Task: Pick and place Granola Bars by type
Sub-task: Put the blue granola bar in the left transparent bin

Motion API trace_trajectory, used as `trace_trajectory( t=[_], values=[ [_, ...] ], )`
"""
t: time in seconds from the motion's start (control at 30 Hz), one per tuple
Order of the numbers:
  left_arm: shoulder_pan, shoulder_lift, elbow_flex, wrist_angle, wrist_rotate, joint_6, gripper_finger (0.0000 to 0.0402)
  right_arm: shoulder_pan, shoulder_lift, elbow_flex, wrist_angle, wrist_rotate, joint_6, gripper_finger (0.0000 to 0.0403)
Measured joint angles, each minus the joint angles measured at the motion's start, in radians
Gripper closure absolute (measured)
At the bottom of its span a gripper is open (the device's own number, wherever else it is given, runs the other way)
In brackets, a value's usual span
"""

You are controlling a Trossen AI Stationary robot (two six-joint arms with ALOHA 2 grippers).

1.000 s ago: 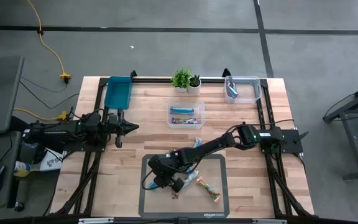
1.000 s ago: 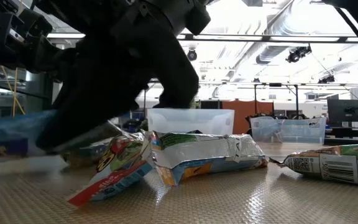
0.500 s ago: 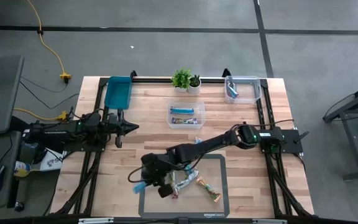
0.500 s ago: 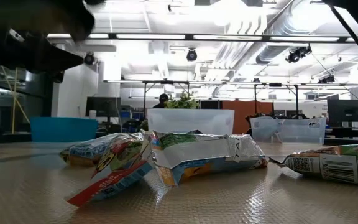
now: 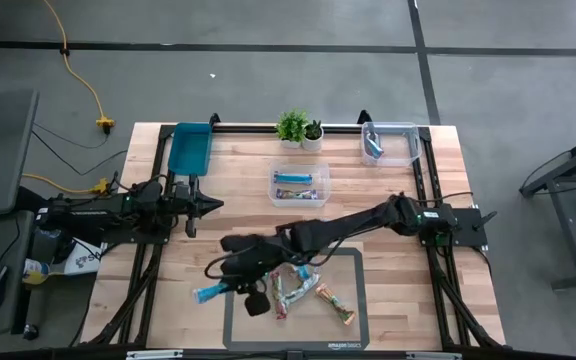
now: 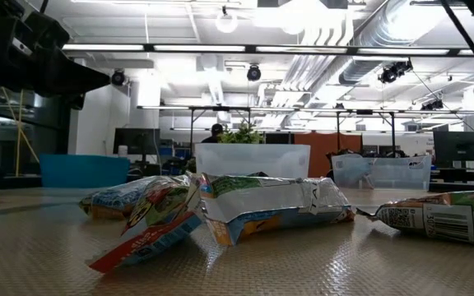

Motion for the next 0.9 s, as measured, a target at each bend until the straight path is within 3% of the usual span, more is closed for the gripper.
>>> trace_trajectory(
  t=[0.57, 0.9],
  values=[
    [0.0, 0.0, 0.0, 0.0, 0.0, 0.0, 0.04, -0.07, -0.26, 0.011, -0.028, 0.265, 0.039, 0.0367],
    [0.0, 0.0, 0.0, 0.0, 0.0, 0.0, 0.04, -0.122, -0.444, 0.012, -0.035, 0.304, 0.015, 0.0372]
  ],
)
